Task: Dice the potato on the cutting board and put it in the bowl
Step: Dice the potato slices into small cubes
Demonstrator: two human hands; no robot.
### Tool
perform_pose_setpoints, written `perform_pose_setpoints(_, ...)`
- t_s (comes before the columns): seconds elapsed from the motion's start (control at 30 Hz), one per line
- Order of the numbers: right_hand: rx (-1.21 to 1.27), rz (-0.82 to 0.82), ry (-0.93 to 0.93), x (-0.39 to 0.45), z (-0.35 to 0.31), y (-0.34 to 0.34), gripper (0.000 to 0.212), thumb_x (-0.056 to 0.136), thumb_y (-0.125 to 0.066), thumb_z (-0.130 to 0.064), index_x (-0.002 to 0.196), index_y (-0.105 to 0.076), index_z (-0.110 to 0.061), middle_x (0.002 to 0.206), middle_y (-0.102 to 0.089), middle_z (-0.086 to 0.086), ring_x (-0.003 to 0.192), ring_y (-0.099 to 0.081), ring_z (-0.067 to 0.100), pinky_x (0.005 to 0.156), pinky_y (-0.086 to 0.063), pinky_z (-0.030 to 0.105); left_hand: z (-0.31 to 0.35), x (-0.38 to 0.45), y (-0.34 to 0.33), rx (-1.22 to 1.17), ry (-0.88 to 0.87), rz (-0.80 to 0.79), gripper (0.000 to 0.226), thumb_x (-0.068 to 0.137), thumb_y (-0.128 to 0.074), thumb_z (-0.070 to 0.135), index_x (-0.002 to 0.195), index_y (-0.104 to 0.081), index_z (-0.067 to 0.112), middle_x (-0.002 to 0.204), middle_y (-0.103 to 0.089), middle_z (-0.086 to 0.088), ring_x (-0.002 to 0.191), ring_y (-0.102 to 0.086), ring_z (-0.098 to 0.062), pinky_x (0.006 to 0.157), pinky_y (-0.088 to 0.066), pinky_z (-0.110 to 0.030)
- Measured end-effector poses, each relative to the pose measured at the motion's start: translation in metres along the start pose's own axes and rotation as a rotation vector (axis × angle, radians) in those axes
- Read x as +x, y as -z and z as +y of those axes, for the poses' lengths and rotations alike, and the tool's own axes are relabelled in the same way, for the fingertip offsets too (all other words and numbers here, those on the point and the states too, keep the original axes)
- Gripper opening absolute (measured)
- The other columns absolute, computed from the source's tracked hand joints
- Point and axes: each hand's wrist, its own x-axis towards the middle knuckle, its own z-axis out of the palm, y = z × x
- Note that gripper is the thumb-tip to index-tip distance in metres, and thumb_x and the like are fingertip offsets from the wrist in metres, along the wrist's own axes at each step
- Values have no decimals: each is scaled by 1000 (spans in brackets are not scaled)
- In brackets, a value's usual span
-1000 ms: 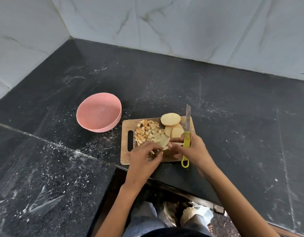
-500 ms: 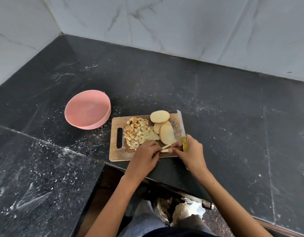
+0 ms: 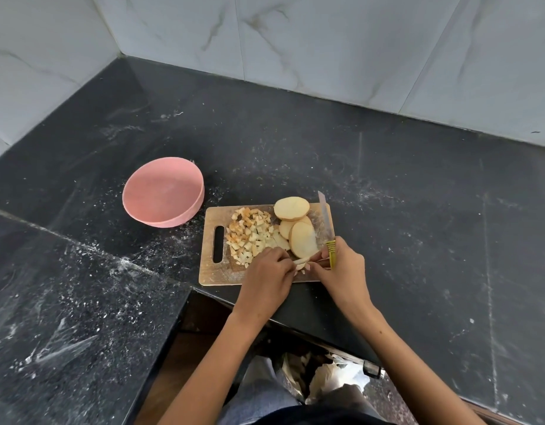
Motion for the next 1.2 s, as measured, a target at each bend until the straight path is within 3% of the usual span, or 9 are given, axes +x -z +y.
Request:
perform_pose_setpoints(0.1, -39, 34, 29, 2, 6, 1, 26, 76, -75, -5, 89, -55, -16, 82, -66, -9, 74, -64, 4, 71, -56, 30, 1, -1, -1, -21, 30, 18, 10, 76, -79, 10, 85, -76, 11, 80, -65, 1, 76, -60, -18, 59, -51, -31)
perform_pose_setpoints(0.2, -72, 65, 54, 7, 7, -1, 27, 79, -74, -10, 82, -50, -20, 87, -68, -9, 77, -66, 10, 71, -56, 39, 2, 2, -3, -9, 5, -1, 9, 73, -82, 12, 81, -77, 10, 80, -67, 0, 76, -60, -18, 63, -52, -32)
perform_pose_setpoints(0.3, -170, 111, 58, 15, 1, -3, 31, 79, -75, -30, 85, -48, -18, 85, -65, -8, 75, -64, 12, 67, -53, 37, 3, 3, -5, -32, 12, 8, 7, 74, -81, 9, 79, -76, 9, 80, -68, -2, 76, -61, -19, 65, -52, -33)
perform_pose_setpoints(0.4, -324, 101, 42, 22, -9, -6, 48, 74, -75, -50, 85, -39, -19, 82, -54, -6, 71, -53, 14, 58, -40, 29, 3, 2, -5, -44, 27, 20, 6, 76, -79, 8, 80, -75, 9, 79, -67, -2, 76, -60, -20, 65, -51, -33)
perform_pose_setpoints(0.5, -437, 109, 39, 27, -18, -15, 57, 68, -74, -59, 89, -39, -21, 88, -50, -7, 78, -50, 13, 60, -36, 26, 2, 1, -5, -49, 24, 31, 6, 76, -78, 8, 80, -75, 10, 80, -67, -1, 77, -59, -18, 66, -49, -29)
perform_pose_setpoints(0.63, -481, 124, 23, 33, -19, -22, 50, 74, -71, -51, 101, -47, -16, 101, -56, -1, 90, -56, 19, 66, -42, 29, 0, 1, -5, 4, 14, 40, 7, 73, -80, 12, 76, -74, 13, 77, -67, 5, 75, -52, -14, 57, -47, -28)
perform_pose_setpoints(0.87, -379, 85, 60, 39, -10, -1, 42, 81, -73, -25, 92, -34, -18, 93, -54, -2, 83, -55, 20, 63, -35, 28, 3, 0, -5, 41, 40, 108, 8, 71, -82, 13, 72, -74, 16, 73, -67, 8, 74, -53, -13, 54, -46, -28)
perform_pose_setpoints(1.1, -424, 7, 108, 27, -4, 12, 33, 92, -52, -47, 87, -42, -16, 85, -56, -3, 74, -52, 18, 58, -35, 31, 6, -3, -10, 86, 116, 156, 6, 76, -72, 24, 77, -78, 21, 74, -66, 12, 76, -54, -12, 63, -42, -27)
perform_pose_setpoints(1.2, -382, -4, 228, 12, -5, 22, 32, 97, -38, -46, 80, -37, -18, 76, -45, -9, 66, -43, 12, 57, -30, 29, 9, -1, -10, 104, 113, 157, 2, 74, -79, 23, 75, -78, 21, 74, -65, 12, 76, -54, -12, 63, -41, -26)
